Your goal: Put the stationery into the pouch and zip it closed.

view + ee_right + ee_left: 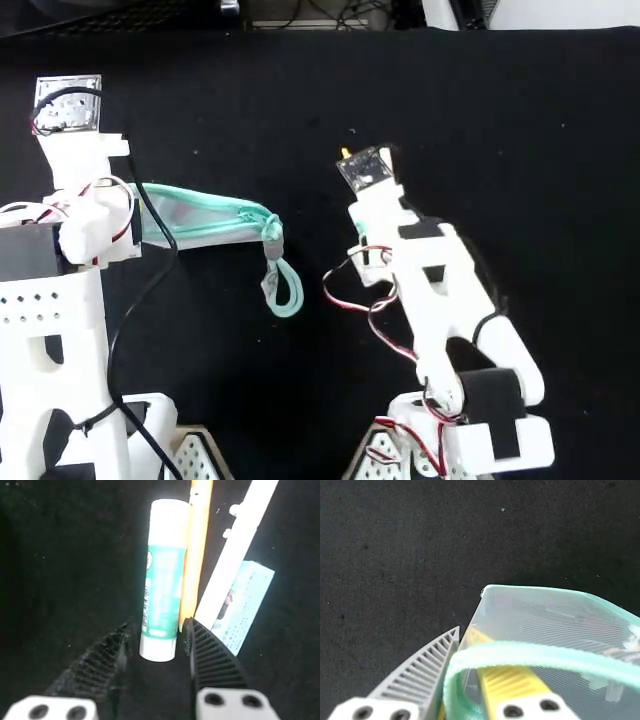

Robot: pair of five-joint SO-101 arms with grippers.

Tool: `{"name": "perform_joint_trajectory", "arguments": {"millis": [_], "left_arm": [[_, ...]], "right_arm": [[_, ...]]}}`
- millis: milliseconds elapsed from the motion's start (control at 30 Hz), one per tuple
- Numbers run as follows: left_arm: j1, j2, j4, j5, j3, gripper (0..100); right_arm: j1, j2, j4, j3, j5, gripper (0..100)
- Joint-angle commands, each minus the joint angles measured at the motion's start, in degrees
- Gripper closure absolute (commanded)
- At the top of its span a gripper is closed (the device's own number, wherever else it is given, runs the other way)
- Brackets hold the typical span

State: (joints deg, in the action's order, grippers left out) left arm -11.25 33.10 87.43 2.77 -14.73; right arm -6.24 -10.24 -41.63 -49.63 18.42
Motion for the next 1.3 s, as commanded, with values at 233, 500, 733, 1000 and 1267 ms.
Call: {"name": "perform_joint_trajectory", "arguments": {"millis": [233,500,733,1000,1267], "left_arm": [[-0.04,-0.97,-0.53,0.53,-1.54,97],[-0.04,-0.97,-0.53,0.62,-1.54,97],[-0.04,-0.97,-0.53,0.62,-1.54,97],[-0.04,-0.97,-0.53,0.62,-1.54,97],[-0.04,-0.97,-0.62,0.62,-1.54,97]], "right_arm": [[0.00,0.04,0.53,-0.31,4.04,90.3],[0.26,-6.81,-4.75,-6.81,8.35,97.9],[0.62,-29.41,-20.04,-16.75,11.96,97.5],[-1.58,-48.22,-26.55,-16.92,11.69,72.4],[-12.84,-35.82,-19.87,-12.35,4.84,77.9]]}}
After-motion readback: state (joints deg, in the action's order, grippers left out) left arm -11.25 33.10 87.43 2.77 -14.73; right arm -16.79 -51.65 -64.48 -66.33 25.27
